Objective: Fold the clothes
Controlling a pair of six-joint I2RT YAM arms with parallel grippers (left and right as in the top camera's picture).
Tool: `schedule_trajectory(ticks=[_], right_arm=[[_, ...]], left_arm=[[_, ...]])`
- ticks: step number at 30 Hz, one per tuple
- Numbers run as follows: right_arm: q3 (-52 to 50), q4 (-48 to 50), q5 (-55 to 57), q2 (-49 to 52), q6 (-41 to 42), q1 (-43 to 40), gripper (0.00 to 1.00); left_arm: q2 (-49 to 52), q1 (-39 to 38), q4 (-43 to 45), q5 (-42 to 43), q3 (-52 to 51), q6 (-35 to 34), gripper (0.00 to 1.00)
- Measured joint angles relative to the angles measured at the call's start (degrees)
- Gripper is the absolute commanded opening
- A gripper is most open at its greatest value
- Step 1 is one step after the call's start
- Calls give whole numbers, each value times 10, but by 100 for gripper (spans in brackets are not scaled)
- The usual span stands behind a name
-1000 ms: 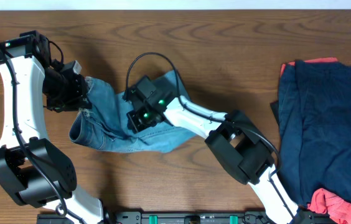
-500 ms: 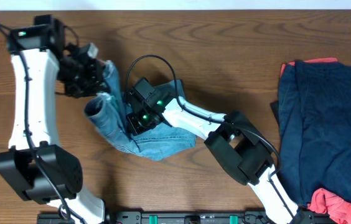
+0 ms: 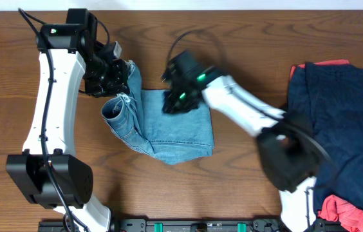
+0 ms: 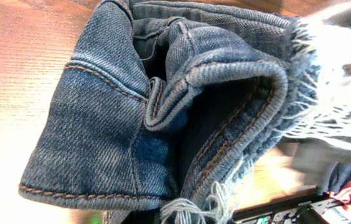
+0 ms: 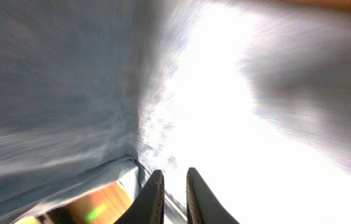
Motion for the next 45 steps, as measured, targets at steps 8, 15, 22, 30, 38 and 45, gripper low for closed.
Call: schedule_trajectory(ticks=[8,15,22,30,38,45], right_arm=[[-4,-84,50,-26,-2,-94,1],[-46,-54,78,40,-11,-102,1],[-53,-45,71,61,-11,-103,1],[-53,-45,71,61,-11,-103,1],[-53,-45,71,61,-12,-103,1],[-52,-50,66,61,-13,-103,18]], left_arm=[[0,-32,7,-7,0,-2,6],[0,-45,17,-7,0,-5,6],[0,-88,33,-12,0,-7,6],[0,-165,160,-16,-56,-60,11],[-1,-232,326,-3,-180,-144,38],[-1,-280,361,8,-205,-171,55]])
